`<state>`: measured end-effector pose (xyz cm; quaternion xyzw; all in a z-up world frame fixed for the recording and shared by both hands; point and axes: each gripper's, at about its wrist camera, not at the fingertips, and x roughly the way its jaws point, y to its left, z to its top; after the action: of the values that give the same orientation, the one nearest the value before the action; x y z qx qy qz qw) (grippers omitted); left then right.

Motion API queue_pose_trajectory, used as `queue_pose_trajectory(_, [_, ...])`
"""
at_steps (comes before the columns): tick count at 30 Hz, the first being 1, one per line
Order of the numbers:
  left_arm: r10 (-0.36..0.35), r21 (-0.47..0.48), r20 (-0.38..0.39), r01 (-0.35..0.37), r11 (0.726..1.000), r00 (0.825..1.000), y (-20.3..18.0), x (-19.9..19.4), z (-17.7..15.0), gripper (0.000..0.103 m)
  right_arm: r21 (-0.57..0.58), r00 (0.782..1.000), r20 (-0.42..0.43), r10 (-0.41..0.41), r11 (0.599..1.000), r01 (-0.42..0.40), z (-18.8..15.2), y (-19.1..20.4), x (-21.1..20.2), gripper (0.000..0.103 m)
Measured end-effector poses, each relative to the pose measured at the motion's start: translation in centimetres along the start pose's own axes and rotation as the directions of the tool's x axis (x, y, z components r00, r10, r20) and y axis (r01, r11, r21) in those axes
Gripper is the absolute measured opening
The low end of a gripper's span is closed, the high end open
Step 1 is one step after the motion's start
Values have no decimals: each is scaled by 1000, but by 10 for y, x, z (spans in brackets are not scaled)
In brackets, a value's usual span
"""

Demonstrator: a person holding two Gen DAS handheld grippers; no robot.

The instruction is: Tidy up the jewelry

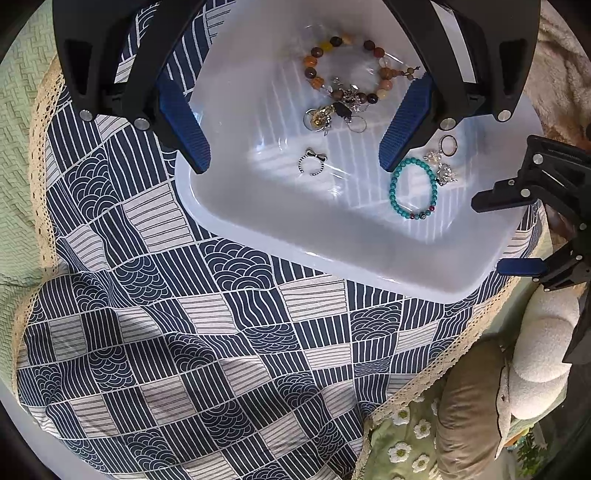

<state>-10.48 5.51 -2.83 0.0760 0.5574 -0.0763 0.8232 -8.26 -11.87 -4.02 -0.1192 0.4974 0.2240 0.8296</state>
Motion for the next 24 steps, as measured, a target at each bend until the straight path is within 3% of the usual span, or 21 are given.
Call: queue_pose_trajectory(24, [3,30,-1,-3,1000,1000,-7,-1,-4,88,-36,1000,6,8,999,-8,-3,7,-6,91])
